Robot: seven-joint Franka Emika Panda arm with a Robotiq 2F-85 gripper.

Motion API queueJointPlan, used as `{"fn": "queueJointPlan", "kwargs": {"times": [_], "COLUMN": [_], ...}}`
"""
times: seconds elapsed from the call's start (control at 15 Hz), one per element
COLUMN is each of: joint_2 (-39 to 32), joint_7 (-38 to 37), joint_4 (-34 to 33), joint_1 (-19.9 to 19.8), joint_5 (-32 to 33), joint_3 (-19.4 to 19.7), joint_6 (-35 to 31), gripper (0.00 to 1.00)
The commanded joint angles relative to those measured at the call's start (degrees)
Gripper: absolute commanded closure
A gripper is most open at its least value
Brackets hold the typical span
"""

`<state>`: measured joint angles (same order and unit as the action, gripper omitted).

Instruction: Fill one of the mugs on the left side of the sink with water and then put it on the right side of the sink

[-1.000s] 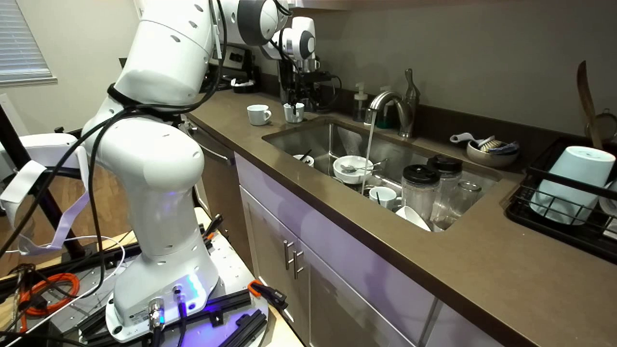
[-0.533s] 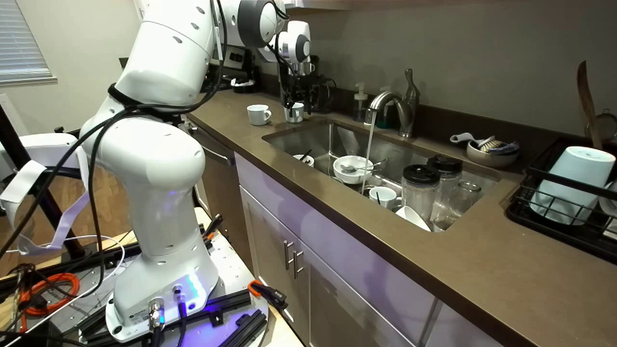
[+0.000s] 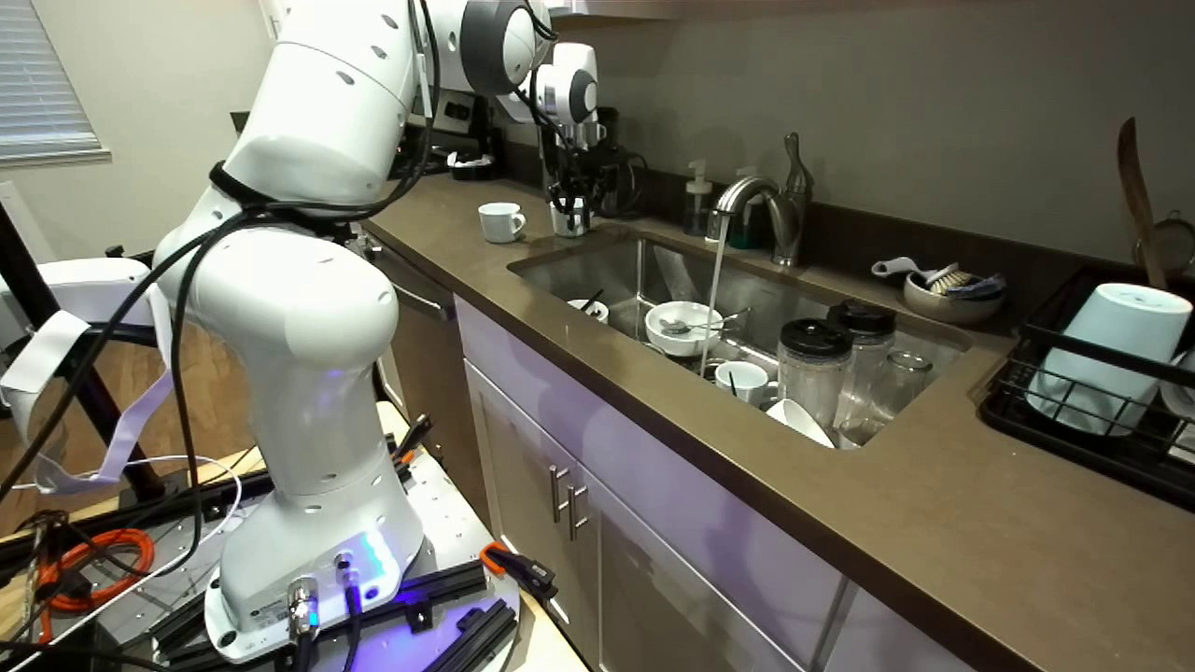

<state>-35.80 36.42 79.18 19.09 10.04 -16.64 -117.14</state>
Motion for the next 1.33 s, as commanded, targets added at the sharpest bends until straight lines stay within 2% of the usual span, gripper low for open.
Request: {"fn": "queueJointPlan", "kwargs": {"times": [0.0, 0.07, 0.13, 0.2, 0.33, 0.47, 0.6, 0.73, 1.27], "joint_2": [0.6, 0.7, 1.0, 1.0, 1.0, 1.1, 1.2, 1.7, 6.7], "joint_7": [0.3, 0.3, 0.3, 0.4, 0.2, 0.2, 0.0, -0.2, -3.2], "joint_4": [1.3, 1.4, 2.1, 2.3, 2.3, 2.5, 2.7, 3.5, 9.7], "joint_1": [-0.3, -0.2, -0.4, -0.5, -0.4, -0.4, -0.4, -0.4, -0.9], "joint_5": [-0.3, -0.2, -0.2, -0.3, -0.2, -0.2, -0.2, -0.2, -0.4], "joint_3": [-0.2, -0.2, -0.3, -0.3, -0.2, -0.2, -0.2, -0.2, 0.0], "joint_6": [-1.4, -1.5, -2.2, -2.4, -2.6, -2.7, -2.7, -2.9, -2.7], "gripper": [0.39, 0.38, 0.52, 0.77, 0.79, 0.93, 0.96, 0.92, 0.92]}}
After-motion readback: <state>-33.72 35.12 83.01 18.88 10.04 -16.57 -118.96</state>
